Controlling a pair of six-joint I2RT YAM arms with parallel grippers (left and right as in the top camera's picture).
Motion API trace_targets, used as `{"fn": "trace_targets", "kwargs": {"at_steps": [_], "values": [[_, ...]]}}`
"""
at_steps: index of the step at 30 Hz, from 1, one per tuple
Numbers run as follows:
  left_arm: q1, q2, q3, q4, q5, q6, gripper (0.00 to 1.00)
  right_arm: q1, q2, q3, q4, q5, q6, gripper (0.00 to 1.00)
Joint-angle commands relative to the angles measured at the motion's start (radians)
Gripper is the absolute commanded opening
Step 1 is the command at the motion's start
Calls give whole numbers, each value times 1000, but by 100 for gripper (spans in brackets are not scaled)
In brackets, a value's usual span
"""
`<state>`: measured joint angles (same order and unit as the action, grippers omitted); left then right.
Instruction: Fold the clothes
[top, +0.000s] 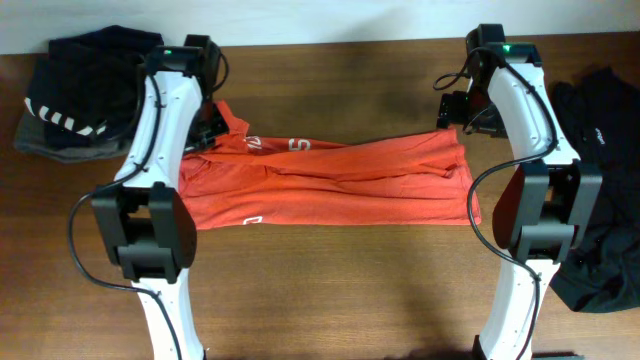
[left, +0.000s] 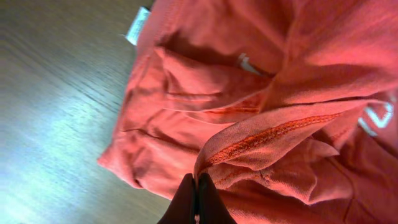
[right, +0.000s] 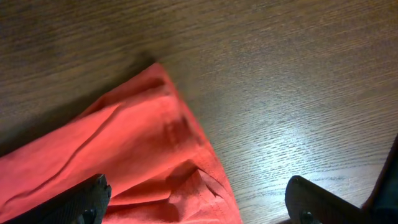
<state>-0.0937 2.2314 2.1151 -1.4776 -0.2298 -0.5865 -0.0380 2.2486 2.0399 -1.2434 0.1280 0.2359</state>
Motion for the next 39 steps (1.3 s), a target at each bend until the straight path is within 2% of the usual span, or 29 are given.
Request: {"fn": "trace_targets", "kwargs": {"at_steps": [1, 3, 4, 5, 6, 7, 10, 13, 15, 18, 21, 23, 25, 27, 28, 30, 39], "values": [[19, -26, 12, -21, -29, 75, 2, -2, -31, 7, -10, -17, 4, 94], [19, -26, 12, -35, -28, 86, 10, -2, -31, 7, -11, -17, 5, 95], [18, -26, 12, -45, -28, 113, 28, -2, -31, 7, -13, -18, 5, 94], [18, -26, 12, -51, -28, 122, 37, -2, -31, 7, -15, -21, 5, 95], [18, -26, 12, -61, -29, 133, 78, -2, -31, 7, -19, -26, 4, 95], [18, -26, 12, -70, -29, 134, 93, -2, -31, 7, -22, -29, 4, 95], [18, -26, 12, -77, -28, 159, 99, -2, -31, 7, -30, -43, 4, 95], [18, -26, 12, -59, 0, 159, 99, -2, -31, 7, -35, -66, 4, 95], [18, -26, 12, -35, 49, 170, 99, -2, -31, 7, -36, -107, 4, 95], [16, -25, 12, 20, 158, 253, 98, -1, -31, 7, -32, -178, 3, 94], [3, -25, 12, 68, 193, 269, 89, 6, -31, 7, -32, -225, -44, 89], [-10, -23, 12, 104, 193, 270, 69, 16, -30, 7, -32, -263, -88, 78], [-23, -21, 11, 145, 194, 270, 36, 27, -29, 5, -21, -275, -105, 62], [-34, -14, 7, 188, 194, 270, 9, 40, -26, 5, 2, -275, -106, 44], [-38, -9, 6, 201, 194, 270, 3, 48, -21, 5, 18, -276, -105, 38], [-48, 12, 6, 218, 214, 270, 1, 63, -14, 5, 39, -276, -105, 33], [-72, 166, 6, 261, 246, 270, 1, 138, 29, 2, 172, -305, -106, 27]]}}
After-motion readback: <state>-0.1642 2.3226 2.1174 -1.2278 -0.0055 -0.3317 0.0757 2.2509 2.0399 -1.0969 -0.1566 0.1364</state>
